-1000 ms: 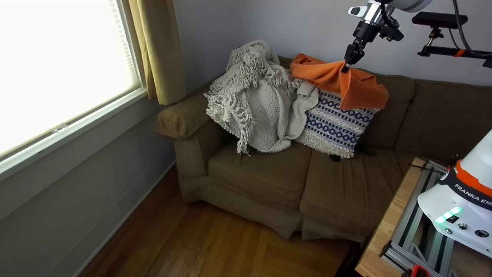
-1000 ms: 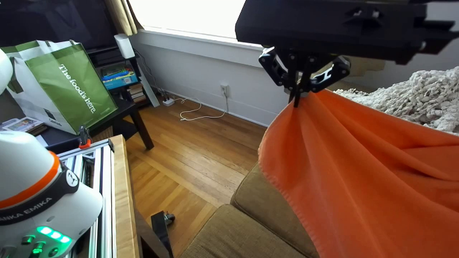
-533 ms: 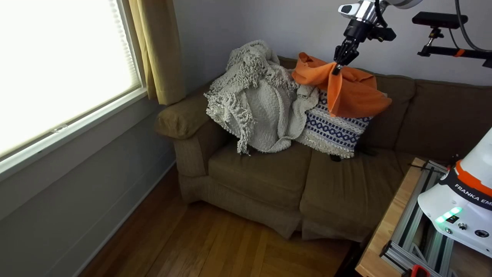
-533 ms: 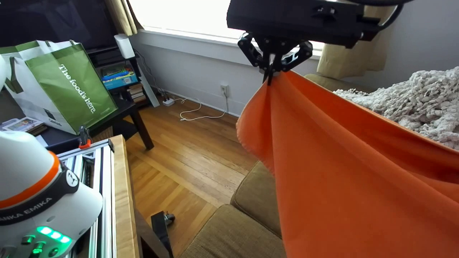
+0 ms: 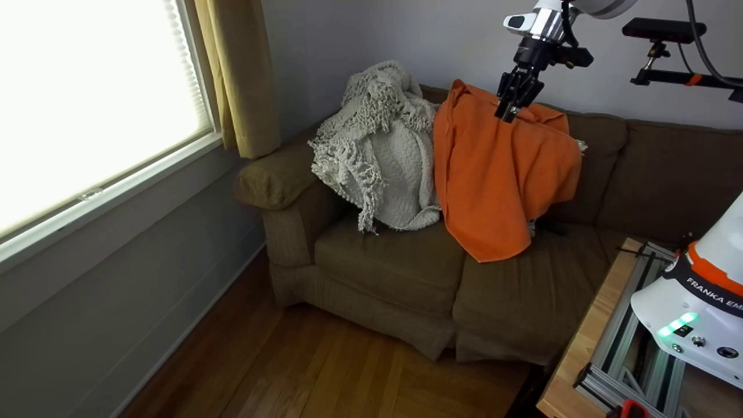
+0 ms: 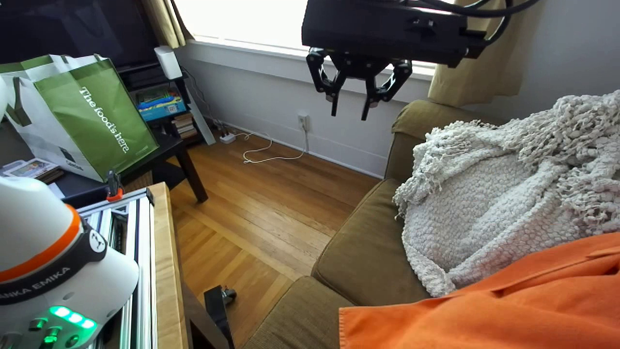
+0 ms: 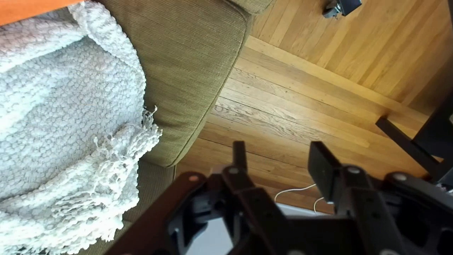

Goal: Spread the orange towel over the pillow

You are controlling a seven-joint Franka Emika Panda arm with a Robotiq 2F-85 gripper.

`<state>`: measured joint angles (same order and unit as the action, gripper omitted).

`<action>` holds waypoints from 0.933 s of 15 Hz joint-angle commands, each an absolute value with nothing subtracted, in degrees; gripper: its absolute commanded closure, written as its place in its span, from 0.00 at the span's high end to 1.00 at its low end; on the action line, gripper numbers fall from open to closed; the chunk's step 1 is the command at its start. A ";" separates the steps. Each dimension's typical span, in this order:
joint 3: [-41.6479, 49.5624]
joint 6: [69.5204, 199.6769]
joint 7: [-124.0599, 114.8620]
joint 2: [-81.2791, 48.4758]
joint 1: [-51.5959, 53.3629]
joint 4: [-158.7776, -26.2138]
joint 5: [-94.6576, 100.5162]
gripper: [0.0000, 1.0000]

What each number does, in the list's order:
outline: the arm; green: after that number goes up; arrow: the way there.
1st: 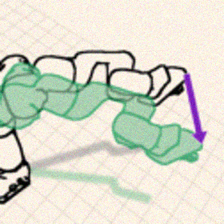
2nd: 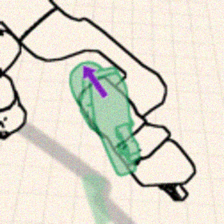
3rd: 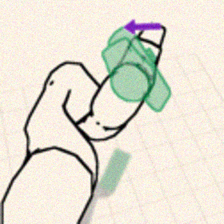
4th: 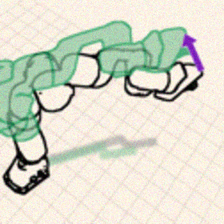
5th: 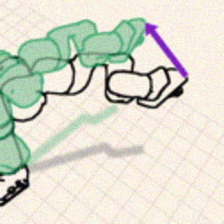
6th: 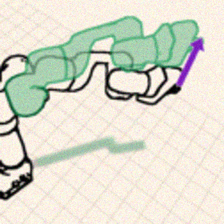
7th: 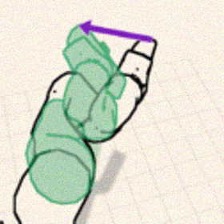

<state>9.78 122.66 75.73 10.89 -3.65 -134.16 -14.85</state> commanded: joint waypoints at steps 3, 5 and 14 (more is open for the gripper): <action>9.18 134.37 72.11 12.92 -5.79 -135.88 -2.28 0.95; 8.75 135.76 66.98 12.66 -7.54 -135.47 6.91 1.00; 8.75 106.12 50.79 11.14 -8.07 -128.73 15.69 1.00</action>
